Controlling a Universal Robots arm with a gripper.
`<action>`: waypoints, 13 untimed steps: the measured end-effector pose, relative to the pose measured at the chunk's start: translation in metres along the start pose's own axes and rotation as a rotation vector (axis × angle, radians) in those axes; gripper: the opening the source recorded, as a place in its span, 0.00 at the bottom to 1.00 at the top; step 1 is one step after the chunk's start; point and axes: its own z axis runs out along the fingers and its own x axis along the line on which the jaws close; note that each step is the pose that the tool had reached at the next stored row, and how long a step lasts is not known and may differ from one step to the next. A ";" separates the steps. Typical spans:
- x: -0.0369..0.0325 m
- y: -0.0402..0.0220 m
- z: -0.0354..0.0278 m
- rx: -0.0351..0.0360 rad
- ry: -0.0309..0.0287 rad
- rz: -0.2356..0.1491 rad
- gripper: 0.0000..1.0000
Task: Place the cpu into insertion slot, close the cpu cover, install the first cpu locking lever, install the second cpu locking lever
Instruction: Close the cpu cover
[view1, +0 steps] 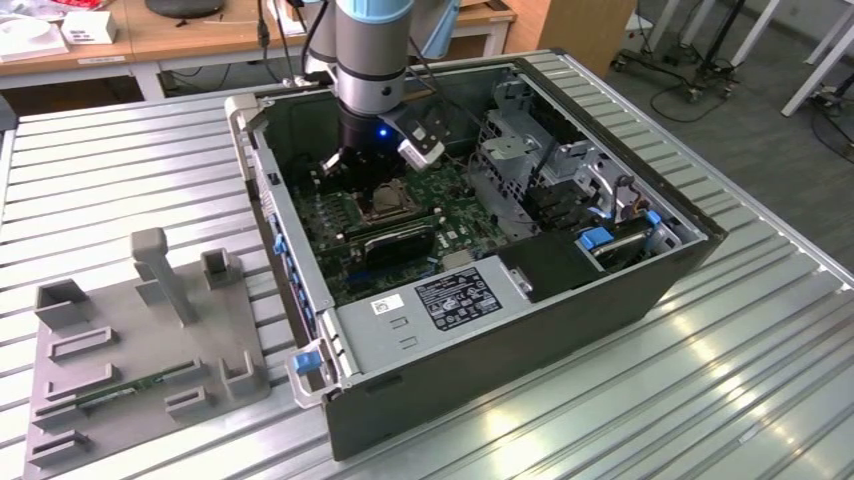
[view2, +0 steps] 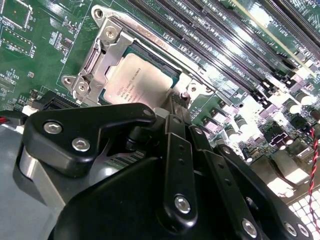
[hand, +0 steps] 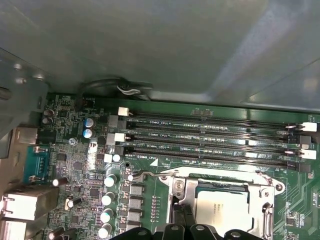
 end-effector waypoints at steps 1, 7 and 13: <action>-0.0001 0.0001 0.0002 -0.0003 -0.0002 0.000 0.11; -0.0001 0.0001 0.0002 -0.0004 -0.0003 0.000 0.11; -0.0002 0.0004 -0.0031 -0.0012 -0.0009 0.000 0.11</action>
